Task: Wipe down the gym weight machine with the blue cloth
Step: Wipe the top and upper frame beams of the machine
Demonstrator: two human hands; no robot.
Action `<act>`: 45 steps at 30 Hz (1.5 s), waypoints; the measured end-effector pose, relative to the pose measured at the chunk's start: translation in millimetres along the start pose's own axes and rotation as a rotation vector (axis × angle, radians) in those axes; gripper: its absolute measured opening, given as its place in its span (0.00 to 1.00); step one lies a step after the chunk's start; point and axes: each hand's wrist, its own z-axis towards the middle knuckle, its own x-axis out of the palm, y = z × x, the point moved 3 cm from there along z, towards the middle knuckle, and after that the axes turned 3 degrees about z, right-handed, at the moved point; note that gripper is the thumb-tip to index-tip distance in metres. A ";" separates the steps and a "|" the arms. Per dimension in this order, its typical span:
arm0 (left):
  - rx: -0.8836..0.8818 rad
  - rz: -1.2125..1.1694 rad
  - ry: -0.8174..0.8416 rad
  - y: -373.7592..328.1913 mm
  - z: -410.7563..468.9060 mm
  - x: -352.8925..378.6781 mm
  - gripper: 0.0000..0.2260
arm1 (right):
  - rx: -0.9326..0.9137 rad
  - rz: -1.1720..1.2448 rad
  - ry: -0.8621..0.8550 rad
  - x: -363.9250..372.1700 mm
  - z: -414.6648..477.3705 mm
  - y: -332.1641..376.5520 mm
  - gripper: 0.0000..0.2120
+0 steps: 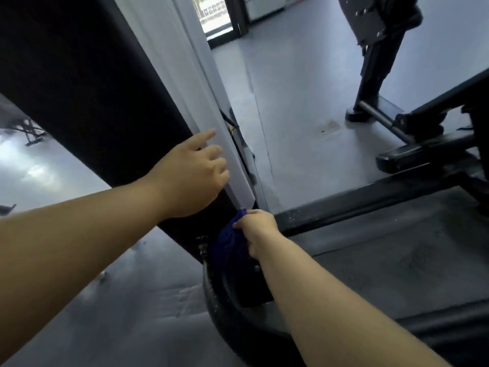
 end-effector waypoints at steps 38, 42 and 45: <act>-0.557 -0.039 -0.814 182.5 -101.0 -131.2 0.17 | -0.965 -0.114 0.553 83.6 -244.4 264.9 0.16; -0.522 -0.002 -0.846 196.0 -116.6 -123.1 0.10 | -1.577 -0.580 0.217 97.2 -265.1 295.3 0.22; -0.361 0.009 -0.717 161.7 -118.6 -78.6 0.11 | -2.013 -1.001 -0.009 119.6 -277.1 308.5 0.23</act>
